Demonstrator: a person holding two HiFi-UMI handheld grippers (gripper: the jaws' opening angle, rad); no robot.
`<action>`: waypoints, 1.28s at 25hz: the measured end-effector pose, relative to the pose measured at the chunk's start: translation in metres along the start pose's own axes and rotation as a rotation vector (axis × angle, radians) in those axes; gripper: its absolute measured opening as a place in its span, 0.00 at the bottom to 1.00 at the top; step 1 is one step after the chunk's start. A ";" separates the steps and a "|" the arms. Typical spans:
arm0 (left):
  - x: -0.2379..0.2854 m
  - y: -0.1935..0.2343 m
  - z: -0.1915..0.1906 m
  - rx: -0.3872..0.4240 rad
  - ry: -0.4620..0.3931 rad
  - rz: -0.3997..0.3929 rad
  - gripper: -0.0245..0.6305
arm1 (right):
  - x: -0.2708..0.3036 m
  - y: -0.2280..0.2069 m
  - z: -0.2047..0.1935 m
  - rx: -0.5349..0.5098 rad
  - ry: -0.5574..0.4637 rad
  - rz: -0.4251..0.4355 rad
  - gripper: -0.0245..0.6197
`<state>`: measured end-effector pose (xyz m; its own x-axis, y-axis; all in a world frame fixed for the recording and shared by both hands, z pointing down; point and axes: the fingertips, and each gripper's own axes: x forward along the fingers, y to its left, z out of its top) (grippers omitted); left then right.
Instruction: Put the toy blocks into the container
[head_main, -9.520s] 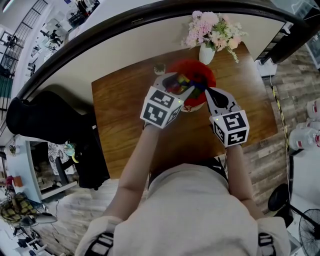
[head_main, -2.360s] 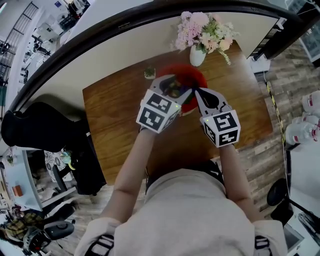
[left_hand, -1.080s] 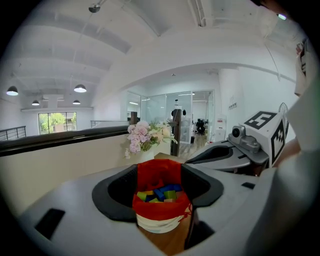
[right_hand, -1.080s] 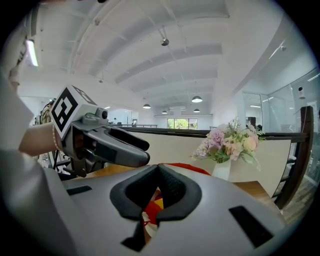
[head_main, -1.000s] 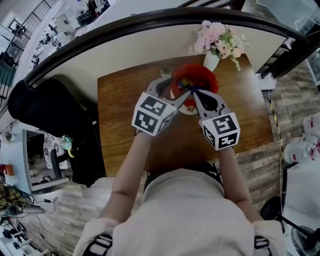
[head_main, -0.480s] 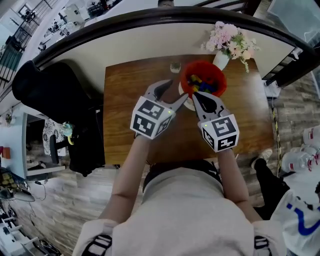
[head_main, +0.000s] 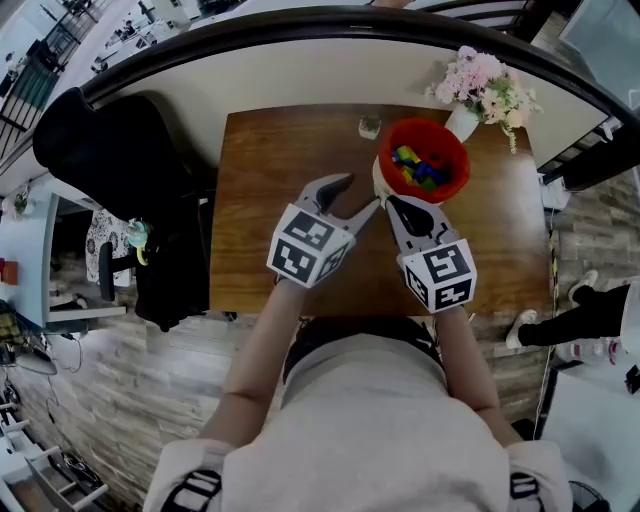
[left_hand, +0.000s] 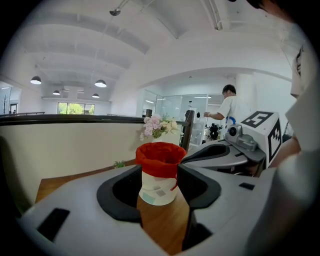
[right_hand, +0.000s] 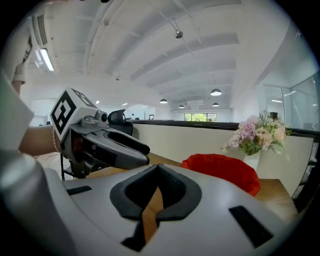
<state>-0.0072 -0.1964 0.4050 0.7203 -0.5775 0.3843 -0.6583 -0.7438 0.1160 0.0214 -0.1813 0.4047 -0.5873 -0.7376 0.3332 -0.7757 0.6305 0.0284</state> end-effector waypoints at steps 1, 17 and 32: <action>0.000 -0.001 -0.003 -0.003 0.005 0.002 0.38 | 0.000 0.001 -0.002 0.001 0.005 0.005 0.06; -0.004 -0.019 -0.051 -0.060 0.028 -0.012 0.12 | -0.009 0.008 -0.043 0.034 0.080 0.026 0.06; 0.007 -0.034 -0.078 -0.085 0.137 -0.010 0.06 | -0.013 0.015 -0.061 0.061 0.129 0.047 0.06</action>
<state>0.0033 -0.1492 0.4754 0.6944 -0.5144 0.5032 -0.6714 -0.7148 0.1957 0.0316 -0.1476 0.4587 -0.5915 -0.6683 0.4510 -0.7631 0.6446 -0.0456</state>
